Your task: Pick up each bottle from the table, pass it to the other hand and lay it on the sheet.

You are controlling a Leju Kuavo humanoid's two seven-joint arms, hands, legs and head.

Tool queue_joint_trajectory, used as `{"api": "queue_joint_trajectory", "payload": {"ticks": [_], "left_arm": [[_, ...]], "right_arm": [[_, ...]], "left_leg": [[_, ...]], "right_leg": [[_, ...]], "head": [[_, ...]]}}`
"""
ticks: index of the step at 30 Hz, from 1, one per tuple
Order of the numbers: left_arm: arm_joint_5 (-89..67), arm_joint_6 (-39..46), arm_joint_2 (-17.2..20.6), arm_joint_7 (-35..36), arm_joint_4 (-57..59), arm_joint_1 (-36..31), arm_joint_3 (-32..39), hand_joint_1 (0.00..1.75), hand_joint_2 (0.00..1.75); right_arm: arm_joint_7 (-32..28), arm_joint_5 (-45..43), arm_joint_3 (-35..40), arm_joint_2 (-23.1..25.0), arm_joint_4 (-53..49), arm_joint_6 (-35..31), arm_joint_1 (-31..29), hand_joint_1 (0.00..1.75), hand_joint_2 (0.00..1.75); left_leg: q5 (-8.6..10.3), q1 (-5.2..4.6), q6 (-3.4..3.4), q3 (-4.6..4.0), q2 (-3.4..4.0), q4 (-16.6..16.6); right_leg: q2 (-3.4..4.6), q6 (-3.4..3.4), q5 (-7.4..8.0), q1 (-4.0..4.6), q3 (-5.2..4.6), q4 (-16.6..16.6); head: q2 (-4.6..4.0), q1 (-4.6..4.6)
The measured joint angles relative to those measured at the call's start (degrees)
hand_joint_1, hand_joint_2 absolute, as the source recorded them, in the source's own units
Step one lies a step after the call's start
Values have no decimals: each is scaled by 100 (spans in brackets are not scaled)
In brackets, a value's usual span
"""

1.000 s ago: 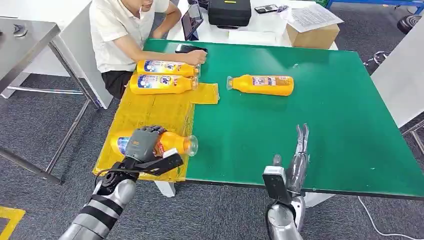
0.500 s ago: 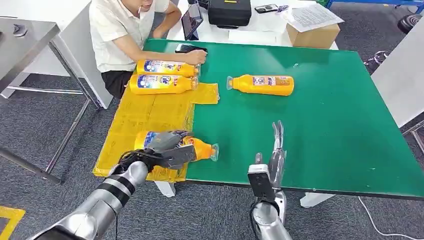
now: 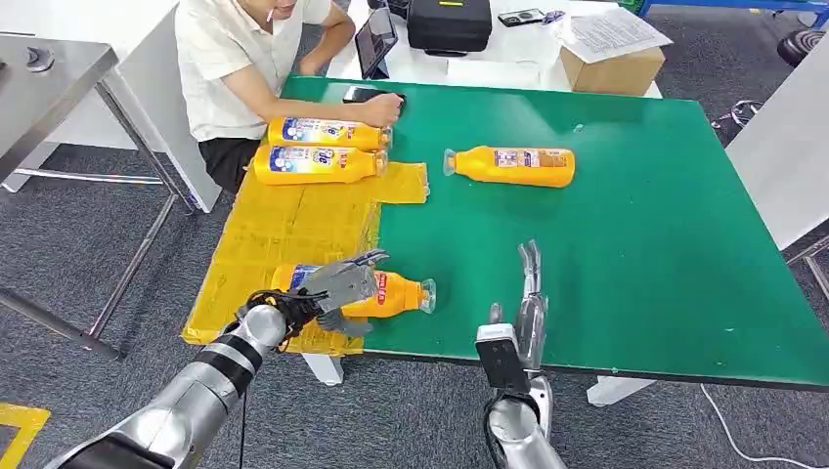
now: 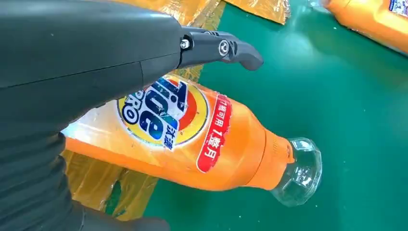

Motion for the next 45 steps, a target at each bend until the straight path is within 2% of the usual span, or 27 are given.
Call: {"api": "queue_joint_trajectory", "payload": {"ticks": [1, 6, 9, 15, 20, 24, 28, 31, 35, 38, 42, 45], "left_arm": [[0, 0, 0, 0, 5, -4, 2, 0, 175], [19, 24, 0, -13, 20, -16, 11, 0, 175], [127, 378, 0, -193, -93, 90, -6, 0, 175], [639, 2754, -234, -1323, -1979, 1284, -63, 0, 175], [1152, 3770, -348, -1834, -3675, 2163, -426, 0, 175], [1235, 3851, -352, -1961, -4354, 2507, -594, 0, 175], [1540, 3910, -352, -2221, -4921, 2850, -693, 0, 175], [1922, 3730, -334, -2147, -5331, 3123, -745, 0, 175], [2521, 3208, -306, -1836, -5635, 3338, -754, 0, 175], [2682, 3018, -289, -1666, -5726, 3507, -752, 0, 175], [2673, 3036, -264, -1644, -5755, 3652, -736, 0, 175], [2706, 3031, -264, -1554, -5753, 3655, -715, 0, 175]], "right_arm": [[-2, 0, 0, 0, 9, 0, 0, 0, 175], [-2, 4, 2, -7, 39, 0, -3, 0, 175], [-2, 66, -2, -13, 44, 0, 2, 0, 175], [-2, 155, -113, -17, -187, 0, 222, 0, 175], [-6, 776, -402, -28, -490, 0, 454, 0, 175], [-4, 1135, -569, -39, -608, 0, 539, 0, 175], [-4, 3267, -1148, -37, -649, -2, 556, 0, 175], [183, 4106, -1702, -146, -653, -2, 549, 0, 175], [1182, 4897, -2068, -534, -612, -2, 487, 0, 175], [2082, 5221, -2055, -1057, -270, -2, 330, 0, 175], [2477, 5451, -1877, -1605, 291, 22, 59, 0, 175], [2741, 5486, -1648, -1904, 772, 313, -223, 0, 175]], "left_leg": [[0, 0, 0, 0, 0, 0], [0, 0, 0, 0, 0, 0], [0, 0, 0, 0, 1, 0], [-8, -3, -2, -7, -2, 0], [-18, -3, -1, -13, -2, 0], [-16, -2, -1, -11, 0, 0], [-13, -2, -3, -6, 0, 0], [-12, -2, -1, -8, -8, 0], [-14, -10, 2, -9, -8, 0], [-14, -17, 3, -9, -10, 0], [-14, -16, 4, -9, -10, 0], [-12, -15, 5, -6, -8, 0]], "right_leg": [[0, 0, 0, 0, 0, 0], [0, 0, 0, 0, 0, 0], [1, 0, 0, 0, -1, 0], [-2, 1, -4, -2, -6, -2], [-2, 1, -9, -2, -13, -7], [-1, 0, -7, 0, -15, -7], [-1, 0, -6, 0, -11, -5], [-6, 1, -6, -1, -7, -6], [-5, 2, -5, -8, -4, -7], [-6, 4, -4, -15, -3, -8], [-5, 6, -3, -14, -3, -7], [-5, 6, -2, -13, -3, -7]], "head": [[0, 0], [0, 0], [0, 0], [0, 0], [0, 0], [0, 0], [0, -2], [0, 0], [0, 0], [0, -2], [0, -2], [0, -2]]}}
